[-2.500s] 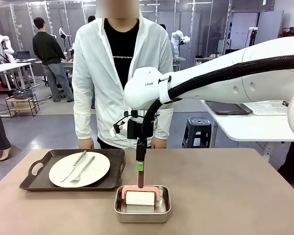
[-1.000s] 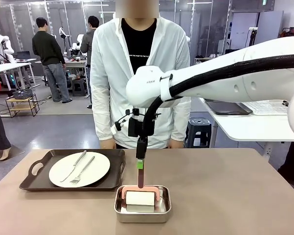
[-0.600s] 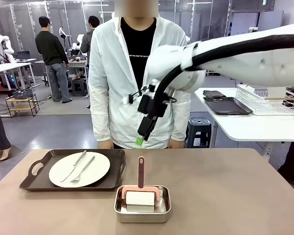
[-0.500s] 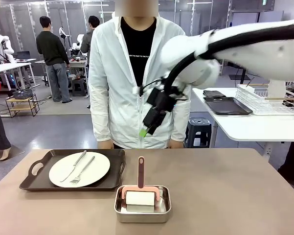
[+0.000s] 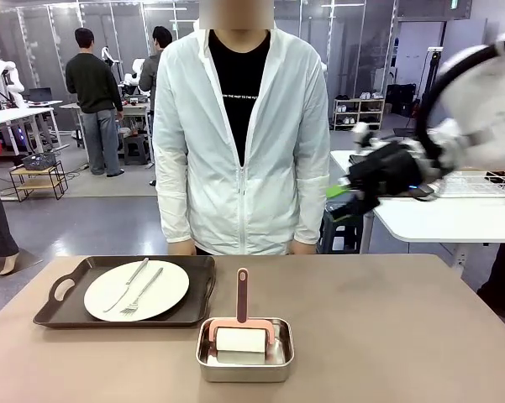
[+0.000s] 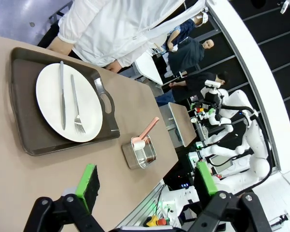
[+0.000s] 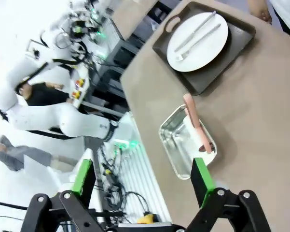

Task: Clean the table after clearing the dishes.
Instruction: When the right (or left) Handle tray is removed, use the right hand (or left hand) to clean the right (or left) side of the table with the Lint Roller.

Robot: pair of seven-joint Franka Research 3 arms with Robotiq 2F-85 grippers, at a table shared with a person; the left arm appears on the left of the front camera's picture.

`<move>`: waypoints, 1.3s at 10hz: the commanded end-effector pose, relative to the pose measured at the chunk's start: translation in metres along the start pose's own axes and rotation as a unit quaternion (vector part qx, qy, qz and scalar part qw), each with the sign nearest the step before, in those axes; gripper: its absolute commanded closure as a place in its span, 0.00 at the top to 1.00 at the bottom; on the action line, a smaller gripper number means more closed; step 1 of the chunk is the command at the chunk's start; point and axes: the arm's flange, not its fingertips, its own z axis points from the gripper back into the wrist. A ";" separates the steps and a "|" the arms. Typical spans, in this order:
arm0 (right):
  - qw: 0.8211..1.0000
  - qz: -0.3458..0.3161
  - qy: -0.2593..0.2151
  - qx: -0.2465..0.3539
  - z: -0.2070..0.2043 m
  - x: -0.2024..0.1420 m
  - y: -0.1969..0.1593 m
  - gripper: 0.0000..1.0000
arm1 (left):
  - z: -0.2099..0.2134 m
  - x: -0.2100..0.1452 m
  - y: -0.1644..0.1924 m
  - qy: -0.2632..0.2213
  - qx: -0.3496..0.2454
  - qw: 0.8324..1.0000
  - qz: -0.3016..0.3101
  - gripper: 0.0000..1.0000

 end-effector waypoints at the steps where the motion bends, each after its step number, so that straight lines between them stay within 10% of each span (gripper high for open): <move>1: 0.999 -0.015 -0.043 0.025 0.044 -0.035 0.000 1.00 | 0.003 0.000 -0.002 -0.004 -0.003 1.000 -0.003 1.00; 6: 0.970 -0.138 -0.198 -0.019 0.199 -0.169 0.001 1.00 | 0.003 0.000 -0.002 -0.004 -0.003 1.000 -0.003 1.00; 10: 0.934 -0.156 -0.321 -0.016 0.216 -0.277 0.002 1.00 | 0.003 0.000 -0.002 -0.004 -0.003 1.000 -0.003 1.00; 13: 0.934 -0.169 -0.313 -0.006 0.224 -0.287 -0.006 1.00 | 0.003 0.000 -0.002 -0.004 -0.003 1.000 -0.003 1.00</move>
